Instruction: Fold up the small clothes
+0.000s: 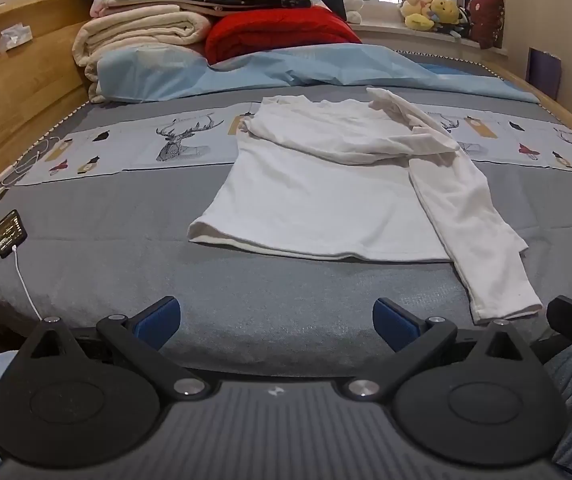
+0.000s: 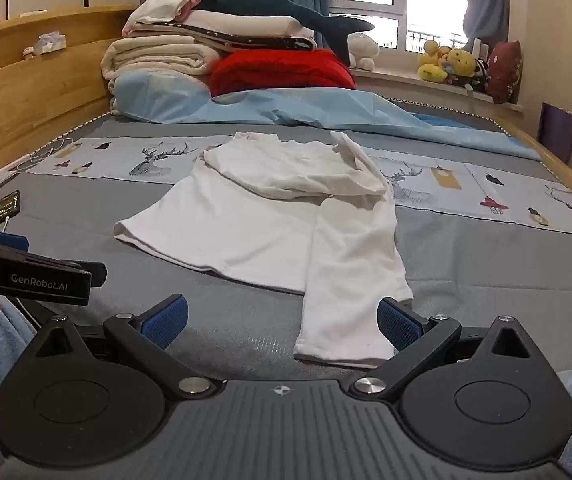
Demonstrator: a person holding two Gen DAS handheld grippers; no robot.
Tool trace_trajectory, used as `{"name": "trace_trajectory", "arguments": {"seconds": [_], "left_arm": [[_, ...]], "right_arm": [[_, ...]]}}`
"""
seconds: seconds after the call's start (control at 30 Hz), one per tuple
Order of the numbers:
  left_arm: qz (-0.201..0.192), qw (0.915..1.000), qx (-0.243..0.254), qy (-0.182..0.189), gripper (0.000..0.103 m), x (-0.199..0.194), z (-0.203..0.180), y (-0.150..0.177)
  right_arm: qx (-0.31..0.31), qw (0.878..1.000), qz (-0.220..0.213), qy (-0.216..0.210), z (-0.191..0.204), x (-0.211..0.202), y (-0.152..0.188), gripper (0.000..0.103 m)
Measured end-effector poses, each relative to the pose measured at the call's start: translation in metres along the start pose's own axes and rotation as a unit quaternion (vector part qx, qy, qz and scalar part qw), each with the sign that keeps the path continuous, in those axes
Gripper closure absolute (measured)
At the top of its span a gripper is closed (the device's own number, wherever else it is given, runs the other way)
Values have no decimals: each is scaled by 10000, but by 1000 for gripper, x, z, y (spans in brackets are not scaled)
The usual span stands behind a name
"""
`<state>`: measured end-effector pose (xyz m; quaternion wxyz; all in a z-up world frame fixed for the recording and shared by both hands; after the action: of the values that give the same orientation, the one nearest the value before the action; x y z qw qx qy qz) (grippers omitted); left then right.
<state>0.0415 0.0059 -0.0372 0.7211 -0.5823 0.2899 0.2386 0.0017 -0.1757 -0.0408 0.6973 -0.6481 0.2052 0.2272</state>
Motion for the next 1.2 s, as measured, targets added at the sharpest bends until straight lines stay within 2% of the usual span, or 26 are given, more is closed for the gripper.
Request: {"name": "trace_trajectory", "arguments": {"seconds": [1.2], "left_arm": [[-75,10000,6,-39,1,-12,0,-1]], "right_arm": [[20,9998,120,-144,0,0,0,3]]}}
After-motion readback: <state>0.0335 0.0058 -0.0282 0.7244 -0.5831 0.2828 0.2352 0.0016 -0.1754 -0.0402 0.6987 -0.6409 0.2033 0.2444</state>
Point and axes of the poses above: each gripper's, at about its wrist camera, not at the fingertips, and x roughly the way its jaws point, z to its left, y to its underside, the point moved 7 cm from there along x, roughly the way its jaws point, and after that the axes turned 4 degrees about x, right-handed, at the moved point
